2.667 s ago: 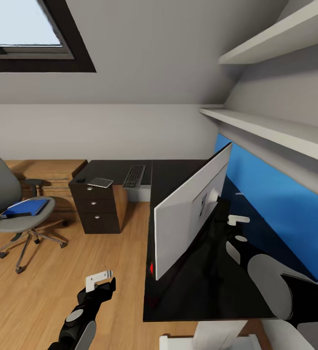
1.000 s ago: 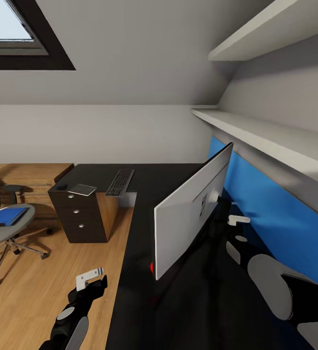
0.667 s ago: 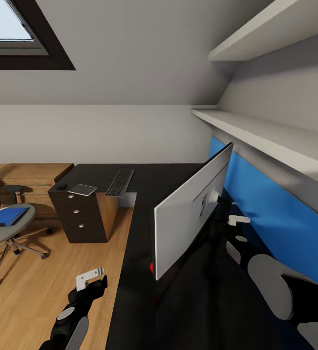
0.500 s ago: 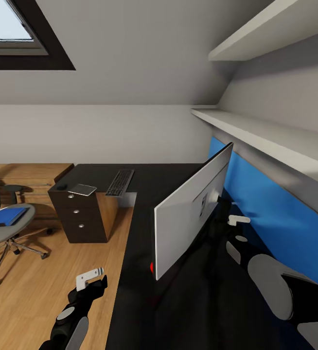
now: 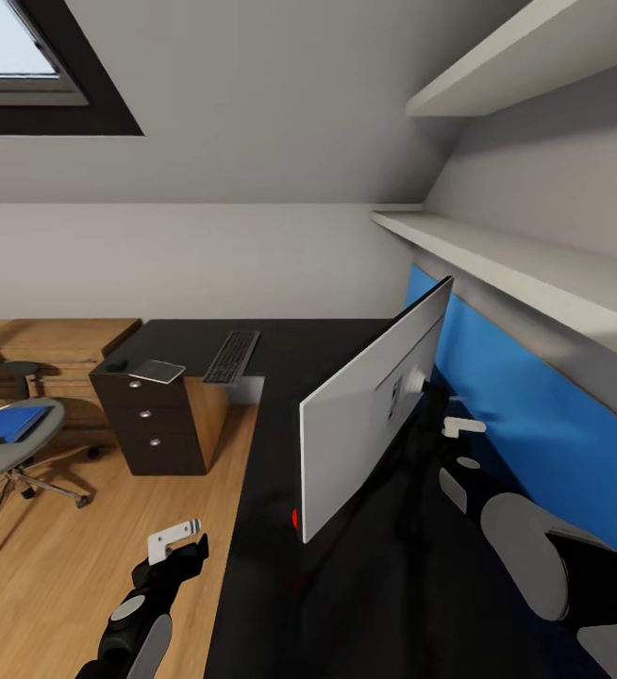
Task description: In the bedroom, organize the workspace by keeping the computer under the desk, ensuring the monitor is on the desk, placing the keyboard on the desk next to the monitor, placing the mouse on the desk next to the keyboard, moving the folder from the swivel chair onto the desk next to the mouse, stacking the notebook on top of the folder with the pen on top of the notebook, and positioning the swivel chair next to the desk.
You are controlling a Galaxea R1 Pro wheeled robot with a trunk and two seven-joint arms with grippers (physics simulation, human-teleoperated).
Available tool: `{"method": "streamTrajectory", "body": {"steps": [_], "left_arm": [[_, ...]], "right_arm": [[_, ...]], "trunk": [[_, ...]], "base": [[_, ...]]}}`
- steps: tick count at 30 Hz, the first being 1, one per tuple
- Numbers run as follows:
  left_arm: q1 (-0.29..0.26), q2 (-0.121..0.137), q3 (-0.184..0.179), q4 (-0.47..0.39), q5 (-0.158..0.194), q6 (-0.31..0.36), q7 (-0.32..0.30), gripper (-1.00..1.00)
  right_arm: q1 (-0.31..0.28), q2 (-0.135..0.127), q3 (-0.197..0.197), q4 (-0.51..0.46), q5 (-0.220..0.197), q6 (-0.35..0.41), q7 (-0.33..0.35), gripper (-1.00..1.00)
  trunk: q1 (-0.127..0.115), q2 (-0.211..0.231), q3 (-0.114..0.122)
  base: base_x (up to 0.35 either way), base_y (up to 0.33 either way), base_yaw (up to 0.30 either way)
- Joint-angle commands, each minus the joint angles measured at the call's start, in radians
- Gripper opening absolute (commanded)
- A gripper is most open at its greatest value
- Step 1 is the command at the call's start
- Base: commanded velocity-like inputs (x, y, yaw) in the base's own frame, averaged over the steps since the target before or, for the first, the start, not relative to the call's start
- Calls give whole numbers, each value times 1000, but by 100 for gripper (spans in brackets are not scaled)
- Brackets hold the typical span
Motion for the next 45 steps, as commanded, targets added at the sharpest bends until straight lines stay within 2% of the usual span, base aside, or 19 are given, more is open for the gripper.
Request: {"method": "streamTrajectory", "body": {"steps": [1, 29, 45], "left_arm": [[-1, 1, -3, -2, 9, 2, 9, 100], [-1, 1, -3, -2, 9, 2, 9, 100], [-1, 1, -3, -2, 9, 2, 9, 100]], "right_arm": [[-1, 0, -5, 5, 2, -3, -5, -100], [-1, 2, -5, 5, 4, -3, -5, -100], [-1, 1, -5, 5, 4, -2, -5, -100]], "trunk": [[0, -1, -1], [0, -1, -1], [0, -1, -1]], "base": [[123, -87, 0], [46, -48, 0], [176, 0, 0]]}}
